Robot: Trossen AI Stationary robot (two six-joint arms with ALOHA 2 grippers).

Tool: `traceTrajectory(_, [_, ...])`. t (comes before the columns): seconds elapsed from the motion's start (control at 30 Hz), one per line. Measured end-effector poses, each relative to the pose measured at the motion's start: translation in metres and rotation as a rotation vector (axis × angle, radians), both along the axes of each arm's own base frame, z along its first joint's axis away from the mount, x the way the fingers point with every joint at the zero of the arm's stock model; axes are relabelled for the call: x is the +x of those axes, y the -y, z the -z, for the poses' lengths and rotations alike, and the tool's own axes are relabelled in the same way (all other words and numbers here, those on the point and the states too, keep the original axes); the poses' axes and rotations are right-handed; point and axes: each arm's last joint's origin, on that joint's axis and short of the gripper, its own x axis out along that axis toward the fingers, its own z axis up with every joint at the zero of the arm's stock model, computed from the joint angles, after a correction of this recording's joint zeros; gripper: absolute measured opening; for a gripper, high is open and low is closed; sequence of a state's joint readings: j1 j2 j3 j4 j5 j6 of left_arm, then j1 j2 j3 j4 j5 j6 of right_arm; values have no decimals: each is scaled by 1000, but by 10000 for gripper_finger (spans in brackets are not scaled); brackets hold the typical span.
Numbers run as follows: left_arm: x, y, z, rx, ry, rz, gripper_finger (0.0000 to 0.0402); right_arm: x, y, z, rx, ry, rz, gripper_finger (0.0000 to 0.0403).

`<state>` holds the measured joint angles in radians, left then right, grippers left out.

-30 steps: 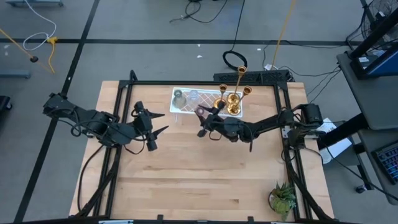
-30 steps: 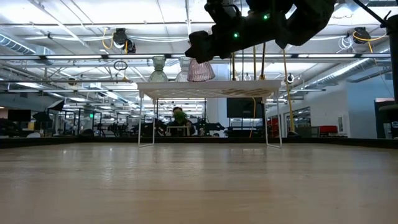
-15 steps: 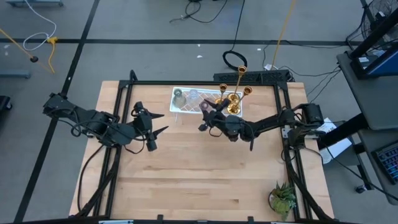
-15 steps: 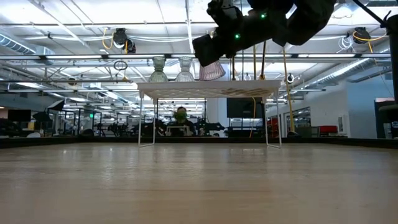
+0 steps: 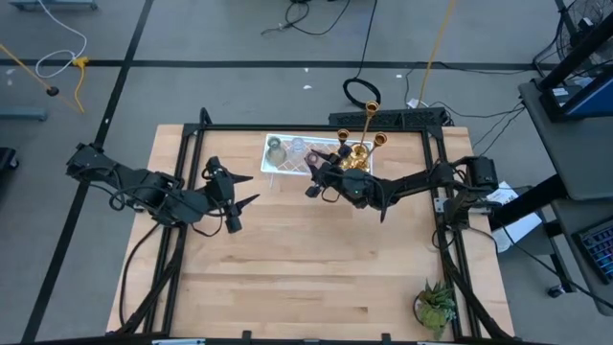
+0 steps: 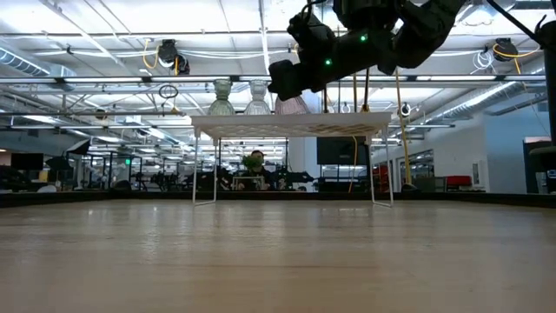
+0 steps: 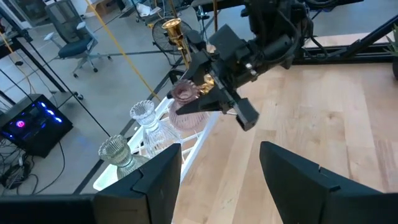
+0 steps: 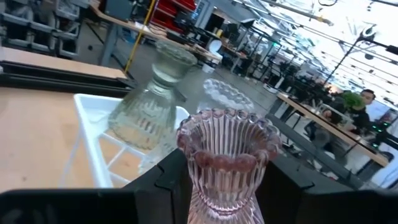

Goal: Pick & Place candle stick holders
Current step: Put the violet candle holder on the shelf

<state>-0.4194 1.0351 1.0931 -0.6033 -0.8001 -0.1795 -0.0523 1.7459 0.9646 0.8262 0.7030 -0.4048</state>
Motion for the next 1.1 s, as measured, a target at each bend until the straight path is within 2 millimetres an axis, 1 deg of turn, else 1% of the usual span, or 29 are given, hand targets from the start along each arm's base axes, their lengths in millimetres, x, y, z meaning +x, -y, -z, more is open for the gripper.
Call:
traceTrajectory(0.17, [0,1,0,-20,-8,33,225,0,2,0,-1,-3,10,143])
traceTrajectory(0.37, [0,1,0,-22,-8,35,225,0,3,2,-1,-16,10,163])
traceTrajectory(0.67, [0,1,0,-22,-8,36,225,0,3,4,49,10,13,227])
traceTrajectory(0.8, [0,1,0,-22,-8,37,225,-1,3,7,58,-11,29,250])
traceTrajectory(0.9, [0,1,0,-22,-8,37,225,-2,2,6,34,-23,77,255])
traceTrajectory(1.1, [0,1,0,-21,-8,37,225,-4,-5,4,20,-24,168,255])
